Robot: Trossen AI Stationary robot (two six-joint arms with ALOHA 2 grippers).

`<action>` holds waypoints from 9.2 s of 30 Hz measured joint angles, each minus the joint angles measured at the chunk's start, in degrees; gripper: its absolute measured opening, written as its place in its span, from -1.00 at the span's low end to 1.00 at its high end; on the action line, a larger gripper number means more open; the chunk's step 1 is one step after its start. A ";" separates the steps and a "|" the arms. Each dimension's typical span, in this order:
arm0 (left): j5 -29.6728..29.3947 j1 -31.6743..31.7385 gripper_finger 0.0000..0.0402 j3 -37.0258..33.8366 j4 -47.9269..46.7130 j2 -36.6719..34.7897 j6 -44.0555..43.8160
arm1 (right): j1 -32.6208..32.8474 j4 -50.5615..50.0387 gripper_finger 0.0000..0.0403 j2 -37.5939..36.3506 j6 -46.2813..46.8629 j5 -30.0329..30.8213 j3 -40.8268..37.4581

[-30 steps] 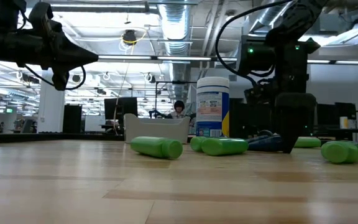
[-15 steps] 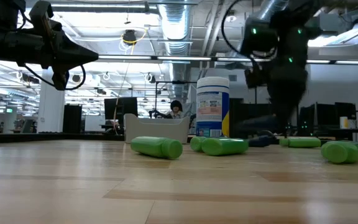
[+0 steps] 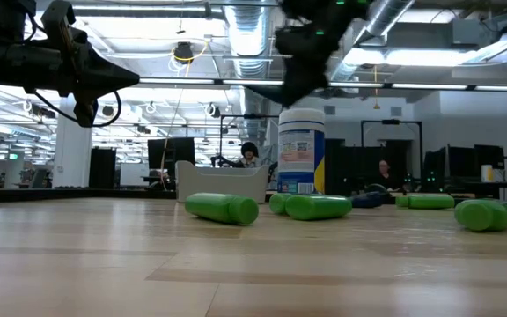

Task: Pick & Place Travel size toiletries
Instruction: Put the dark blue shave cream into the gray bin

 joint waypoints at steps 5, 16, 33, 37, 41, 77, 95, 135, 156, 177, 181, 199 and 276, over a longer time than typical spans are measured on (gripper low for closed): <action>-0.01 0.00 -0.99 0.00 0.07 0.00 0.00 | -2.05 -3.78 -0.43 12.71 0.24 0.02 16.73; -0.01 0.00 -0.99 0.00 0.07 0.00 0.00 | -3.51 -14.95 -0.40 35.31 -1.18 0.06 40.84; -0.02 0.00 -0.99 0.00 0.14 0.00 0.00 | -2.81 -18.74 -0.25 41.30 -4.57 7.36 45.46; -0.02 0.00 -0.99 0.00 0.33 0.02 0.00 | -2.29 -23.97 -0.05 37.63 -6.82 6.75 45.36; -0.02 0.00 -0.99 0.00 0.47 0.01 0.00 | -1.80 -28.33 0.15 29.57 -8.50 5.38 45.42; -0.02 0.02 -0.99 0.00 1.85 0.02 0.00 | -13.71 -3.89 0.18 -12.77 -14.45 0.26 -30.14; -0.02 0.02 -0.99 0.00 2.42 0.02 0.00 | -13.74 -2.58 0.13 7.92 -19.21 2.12 -24.19; -0.02 0.02 -0.99 0.00 2.64 0.02 0.00 | -1.64 -0.09 -0.35 15.24 -9.13 4.50 17.67; -0.02 0.02 -0.99 0.01 3.20 0.01 0.00 | -3.31 -19.99 -0.31 44.39 -4.00 13.47 48.24; -0.02 0.02 -0.99 0.01 3.48 0.01 0.00 | 0.92 -37.99 0.43 22.37 12.24 13.99 48.37; -0.02 0.02 -0.99 0.00 3.50 0.02 0.00 | 2.73 -47.03 0.42 19.10 17.50 17.58 48.29; -0.02 0.02 -0.99 0.01 3.49 0.02 0.00 | 5.14 -14.03 0.42 1.02 42.10 10.27 -8.18; -0.22 0.02 -0.99 0.02 4.87 0.02 0.00 | -7.25 26.99 -0.77 18.25 -6.25 4.66 10.49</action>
